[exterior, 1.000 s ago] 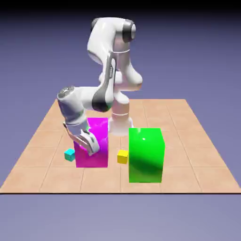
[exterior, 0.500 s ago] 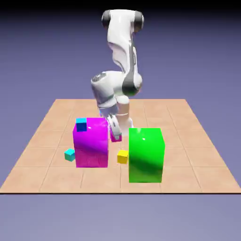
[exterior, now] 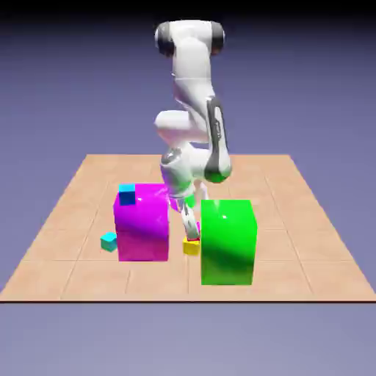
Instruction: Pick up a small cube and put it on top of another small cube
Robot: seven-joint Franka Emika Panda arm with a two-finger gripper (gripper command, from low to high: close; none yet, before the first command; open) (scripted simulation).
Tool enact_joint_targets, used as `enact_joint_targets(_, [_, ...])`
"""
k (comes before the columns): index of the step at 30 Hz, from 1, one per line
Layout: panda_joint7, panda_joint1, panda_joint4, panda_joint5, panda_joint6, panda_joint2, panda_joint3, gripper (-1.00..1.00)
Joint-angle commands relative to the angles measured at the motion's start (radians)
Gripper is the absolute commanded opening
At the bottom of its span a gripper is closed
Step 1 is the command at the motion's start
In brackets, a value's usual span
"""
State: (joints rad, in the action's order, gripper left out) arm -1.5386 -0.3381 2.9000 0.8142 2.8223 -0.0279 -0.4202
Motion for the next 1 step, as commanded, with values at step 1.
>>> enact_joint_targets(1, [-0.018,0.000,0.004,-0.023,-0.033,0.036,0.009,1.00])
